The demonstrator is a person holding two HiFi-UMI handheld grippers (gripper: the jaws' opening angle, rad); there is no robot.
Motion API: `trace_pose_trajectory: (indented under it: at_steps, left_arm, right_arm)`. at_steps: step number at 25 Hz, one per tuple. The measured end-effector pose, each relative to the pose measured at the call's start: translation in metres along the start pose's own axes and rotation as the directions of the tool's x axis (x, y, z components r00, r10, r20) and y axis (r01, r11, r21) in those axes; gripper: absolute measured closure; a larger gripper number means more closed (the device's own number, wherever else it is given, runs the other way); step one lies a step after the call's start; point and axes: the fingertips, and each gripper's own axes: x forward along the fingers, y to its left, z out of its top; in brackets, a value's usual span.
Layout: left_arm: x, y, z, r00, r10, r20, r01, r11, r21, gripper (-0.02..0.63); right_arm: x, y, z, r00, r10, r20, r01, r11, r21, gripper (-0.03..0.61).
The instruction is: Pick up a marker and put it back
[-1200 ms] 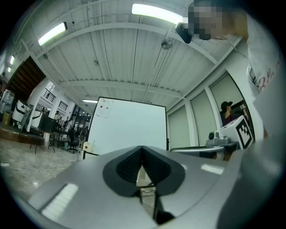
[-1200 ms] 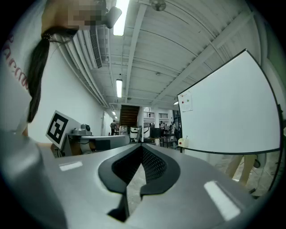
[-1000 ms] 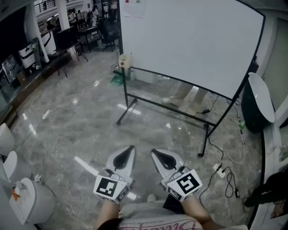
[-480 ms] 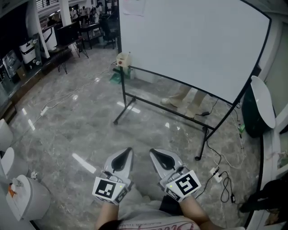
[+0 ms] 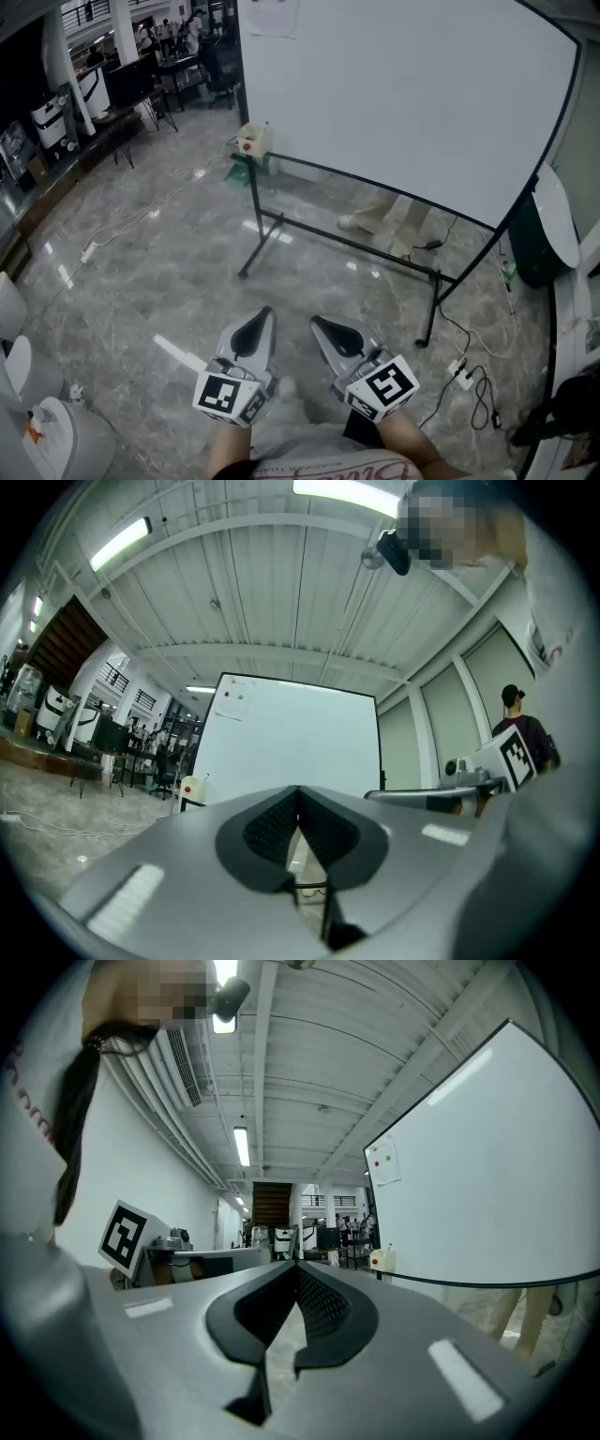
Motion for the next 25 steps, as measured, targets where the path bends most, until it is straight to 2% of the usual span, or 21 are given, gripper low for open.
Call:
trace_pose_trajectory:
  at_steps: [5, 10, 18, 25]
  left_arm:
    - [0.044, 0.045, 0.015, 0.999, -0.032, 0.030, 0.031, 0.999, 0.008, 0.615]
    - [0.075, 0.080, 0.019, 0.998, -0.051, 0.035, 0.050, 0.998, 0.029, 0.615]
    - [0.121, 0.110, 0.017, 0.997, -0.073, 0.016, 0.073, 0.997, 0.026, 0.615]
    - [0.156, 0.139, 0.014, 0.999, -0.049, 0.001, 0.049, 0.998, 0.033, 0.615]
  right_arm:
    - [0.052, -0.030, 0.013, 0.999, -0.023, 0.023, 0.024, 0.999, -0.024, 0.577]
    - [0.097, -0.056, 0.025, 0.997, -0.048, 0.063, 0.048, 0.999, 0.001, 0.577]
    - [0.136, -0.089, 0.026, 0.997, -0.061, 0.052, 0.062, 0.998, -0.014, 0.577]
    - [0.173, -0.126, 0.025, 0.998, -0.045, 0.051, 0.045, 0.999, 0.003, 0.577]
